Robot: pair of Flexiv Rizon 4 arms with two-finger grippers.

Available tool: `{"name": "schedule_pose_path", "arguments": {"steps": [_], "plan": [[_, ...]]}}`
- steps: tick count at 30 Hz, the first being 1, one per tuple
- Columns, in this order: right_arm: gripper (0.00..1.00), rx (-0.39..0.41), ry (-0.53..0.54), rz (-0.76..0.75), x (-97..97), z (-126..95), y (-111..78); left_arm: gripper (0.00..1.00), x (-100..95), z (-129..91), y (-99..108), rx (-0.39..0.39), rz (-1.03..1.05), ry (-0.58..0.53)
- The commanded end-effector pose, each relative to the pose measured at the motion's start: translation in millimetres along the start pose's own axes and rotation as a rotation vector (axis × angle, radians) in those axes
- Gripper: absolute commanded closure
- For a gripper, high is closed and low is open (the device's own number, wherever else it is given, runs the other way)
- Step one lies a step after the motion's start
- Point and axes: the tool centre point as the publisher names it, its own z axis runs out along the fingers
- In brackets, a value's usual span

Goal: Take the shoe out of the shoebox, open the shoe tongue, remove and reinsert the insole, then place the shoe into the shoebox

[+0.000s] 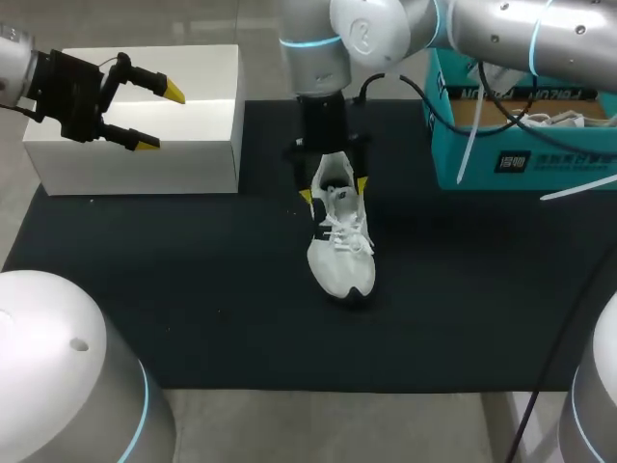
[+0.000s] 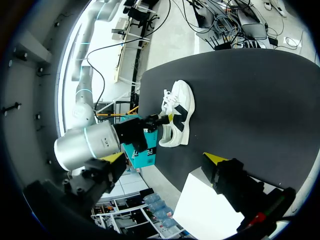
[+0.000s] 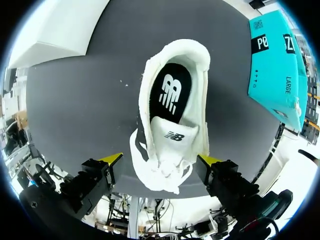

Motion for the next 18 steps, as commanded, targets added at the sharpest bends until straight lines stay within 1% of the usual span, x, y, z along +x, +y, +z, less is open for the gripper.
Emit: {"name": "schedule_pose_path", "arguments": {"steps": [1,3,7,9,11,18], "plan": [[1.00,-0.027,-0.043,0.016,3.3,-9,-11.0,0.00,-0.4,0,1,0.001,0.000,0.004],[1.00,-0.024,-0.043,0.023,1.2,-4,-12.1,0.00,-0.4,0,1,0.001,0.000,0.004],[1.00,-0.042,-0.040,0.039,-2.1,4,-13.6,0.00,-0.4,0,1,0.001,0.000,0.004],[1.00,-0.057,-0.035,0.051,-3.0,7,-14.5,0.00,-0.4,0,1,0.001,0.000,0.004],[1.00,-0.087,-0.007,0.059,-4.0,10,-16.4,0.00,-0.4,0,1,0.001,0.000,0.004],[1.00,-0.075,-0.017,0.071,-5.1,19,-19.8,0.00,-0.4,0,1,0.001,0.000,0.004]]}}
